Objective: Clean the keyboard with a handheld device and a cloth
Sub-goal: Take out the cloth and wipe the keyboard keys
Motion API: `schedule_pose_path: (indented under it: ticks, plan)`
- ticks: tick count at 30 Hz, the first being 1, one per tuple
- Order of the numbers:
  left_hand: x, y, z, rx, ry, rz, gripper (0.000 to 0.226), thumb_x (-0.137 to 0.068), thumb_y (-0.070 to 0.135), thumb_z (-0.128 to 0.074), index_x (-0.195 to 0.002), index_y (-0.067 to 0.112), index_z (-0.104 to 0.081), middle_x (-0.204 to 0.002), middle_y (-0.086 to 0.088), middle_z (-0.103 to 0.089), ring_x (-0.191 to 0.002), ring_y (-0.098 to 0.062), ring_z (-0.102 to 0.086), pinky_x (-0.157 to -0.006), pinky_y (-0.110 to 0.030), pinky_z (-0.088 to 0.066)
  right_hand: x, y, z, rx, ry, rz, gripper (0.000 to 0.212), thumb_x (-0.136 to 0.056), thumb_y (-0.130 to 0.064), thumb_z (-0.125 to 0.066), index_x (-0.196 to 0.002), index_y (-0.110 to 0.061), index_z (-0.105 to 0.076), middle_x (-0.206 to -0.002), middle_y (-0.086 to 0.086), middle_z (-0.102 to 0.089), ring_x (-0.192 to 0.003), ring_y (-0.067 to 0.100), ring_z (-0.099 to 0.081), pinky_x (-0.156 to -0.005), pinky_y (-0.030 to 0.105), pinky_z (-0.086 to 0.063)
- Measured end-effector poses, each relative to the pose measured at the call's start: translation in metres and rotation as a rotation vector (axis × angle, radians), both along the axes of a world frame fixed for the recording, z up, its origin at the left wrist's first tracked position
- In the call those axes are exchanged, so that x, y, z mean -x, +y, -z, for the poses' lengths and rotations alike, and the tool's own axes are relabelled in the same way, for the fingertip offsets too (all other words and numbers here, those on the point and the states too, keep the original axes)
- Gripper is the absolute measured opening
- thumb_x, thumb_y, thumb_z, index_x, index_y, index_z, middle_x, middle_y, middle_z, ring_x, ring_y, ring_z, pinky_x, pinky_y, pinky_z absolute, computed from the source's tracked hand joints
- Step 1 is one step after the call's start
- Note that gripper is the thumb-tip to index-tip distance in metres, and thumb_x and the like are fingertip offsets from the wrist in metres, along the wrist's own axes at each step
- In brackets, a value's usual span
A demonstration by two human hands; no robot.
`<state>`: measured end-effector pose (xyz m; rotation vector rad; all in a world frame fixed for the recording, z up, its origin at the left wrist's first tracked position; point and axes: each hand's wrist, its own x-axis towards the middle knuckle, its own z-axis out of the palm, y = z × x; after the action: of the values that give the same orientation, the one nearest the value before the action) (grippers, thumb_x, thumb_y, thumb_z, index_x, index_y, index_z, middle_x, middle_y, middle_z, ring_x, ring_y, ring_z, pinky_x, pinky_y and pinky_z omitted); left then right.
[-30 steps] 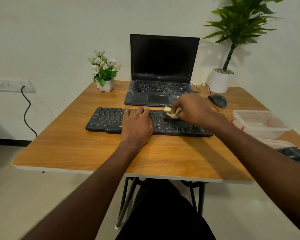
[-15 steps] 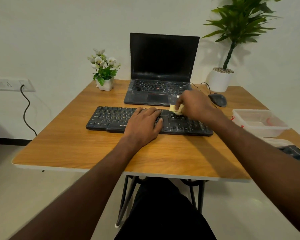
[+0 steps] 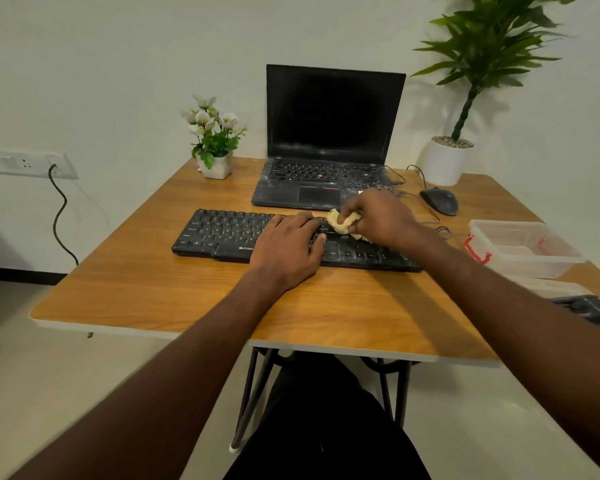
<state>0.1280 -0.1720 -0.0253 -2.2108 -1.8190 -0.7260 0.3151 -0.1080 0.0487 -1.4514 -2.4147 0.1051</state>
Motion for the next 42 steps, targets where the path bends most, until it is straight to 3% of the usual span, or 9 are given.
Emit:
schedule_pose_path:
  ticks: [4, 7, 11, 16, 18, 22, 30, 35, 42]
  plan:
    - [0.001, 0.001, 0.001, 0.002, -0.005, -0.005, 0.049, -0.109, 0.043, -0.042, -0.146, 0.018, -0.063, -0.148, -0.001, -0.061, -0.132, -0.021, -0.057, -0.12, -0.043, -0.032, -0.012, 0.009, -0.001, -0.079, -0.076, 0.23, 0.024, -0.09, -0.019, -0.075, -0.112, -0.028, -0.076, -0.113, 0.001, -0.072, -0.098, 0.021, -0.064, -0.069, 0.037, -0.054]
    - [0.001, 0.003, 0.002, 0.0, 0.003, -0.002, 0.05, -0.109, 0.044, -0.041, -0.147, 0.019, -0.062, -0.148, -0.001, -0.061, -0.132, -0.021, -0.057, -0.121, -0.044, -0.032, -0.014, 0.005, 0.003, -0.097, 0.017, 0.096, 0.025, -0.088, -0.018, -0.077, -0.111, -0.029, -0.077, -0.117, -0.001, -0.073, -0.102, 0.019, -0.065, -0.071, 0.033, -0.05]
    - [0.001, 0.004, 0.003, 0.007, 0.015, -0.011, 0.05, -0.109, 0.045, -0.041, -0.148, 0.02, -0.061, -0.149, -0.001, -0.06, -0.134, -0.021, -0.057, -0.121, -0.045, -0.032, -0.025, -0.01, 0.005, 0.065, 0.092, -0.089, 0.029, -0.083, -0.01, -0.081, -0.104, -0.03, -0.079, -0.121, -0.001, -0.073, -0.112, 0.019, -0.063, -0.09, 0.039, -0.053]
    - [0.002, 0.004, 0.003, 0.006, 0.012, -0.005, 0.051, -0.108, 0.044, -0.041, -0.147, 0.019, -0.062, -0.149, -0.001, -0.061, -0.132, -0.022, -0.058, -0.122, -0.046, -0.032, -0.031, -0.01, -0.018, -0.021, -0.173, 0.074, 0.02, -0.086, -0.015, -0.079, -0.096, -0.032, -0.079, -0.111, -0.004, -0.072, -0.095, 0.015, -0.062, -0.068, 0.034, -0.054]
    - [0.002, 0.004, 0.003, 0.007, 0.021, -0.008, 0.052, -0.107, 0.045, -0.041, -0.145, 0.019, -0.063, -0.148, -0.001, -0.062, -0.13, -0.022, -0.059, -0.121, -0.045, -0.034, -0.025, -0.008, -0.02, -0.075, -0.097, 0.087, 0.02, -0.087, -0.015, -0.078, -0.099, -0.032, -0.079, -0.109, -0.005, -0.072, -0.094, 0.015, -0.063, -0.068, 0.034, -0.053]
    - [0.001, 0.003, 0.002, 0.013, 0.034, -0.022, 0.052, -0.106, 0.046, -0.041, -0.144, 0.019, -0.064, -0.147, -0.001, -0.062, -0.129, -0.022, -0.06, -0.12, -0.046, -0.034, -0.017, -0.01, -0.004, 0.183, 0.135, -0.054, 0.026, -0.083, -0.012, -0.082, -0.101, -0.03, -0.08, -0.123, -0.003, -0.071, -0.101, 0.013, -0.063, -0.077, 0.031, -0.051]
    - [0.002, 0.002, 0.002, -0.011, 0.003, 0.0, 0.054, -0.109, 0.048, -0.035, -0.139, 0.019, -0.068, -0.14, 0.0, -0.066, -0.124, -0.021, -0.061, -0.117, -0.043, -0.033, -0.028, 0.002, -0.031, 0.138, -0.199, 0.119, 0.021, -0.091, -0.016, -0.073, -0.109, -0.025, -0.078, -0.115, 0.003, -0.072, -0.099, 0.019, -0.062, -0.07, 0.035, -0.053]
    - [0.001, 0.0, 0.0, -0.025, -0.021, 0.003, 0.068, -0.111, 0.062, -0.02, -0.135, 0.021, -0.07, -0.132, 0.003, -0.068, -0.117, -0.018, -0.062, -0.112, -0.041, -0.036, -0.034, 0.006, -0.012, 0.175, 0.154, 0.048, 0.029, -0.092, -0.016, -0.074, -0.119, -0.025, -0.076, -0.121, -0.002, -0.069, -0.102, 0.016, -0.061, -0.072, 0.028, -0.045]
    - [-0.012, 0.002, 0.0, -0.012, 0.064, -0.036, 0.07, -0.11, 0.066, -0.017, -0.137, 0.021, -0.062, -0.134, -0.001, -0.066, -0.121, -0.023, -0.061, -0.113, -0.048, -0.039, -0.041, 0.015, 0.004, 0.02, 0.267, 0.121, 0.031, -0.096, -0.019, -0.069, -0.126, -0.026, -0.073, -0.14, 0.002, -0.064, -0.118, 0.02, -0.06, -0.079, 0.029, -0.041]
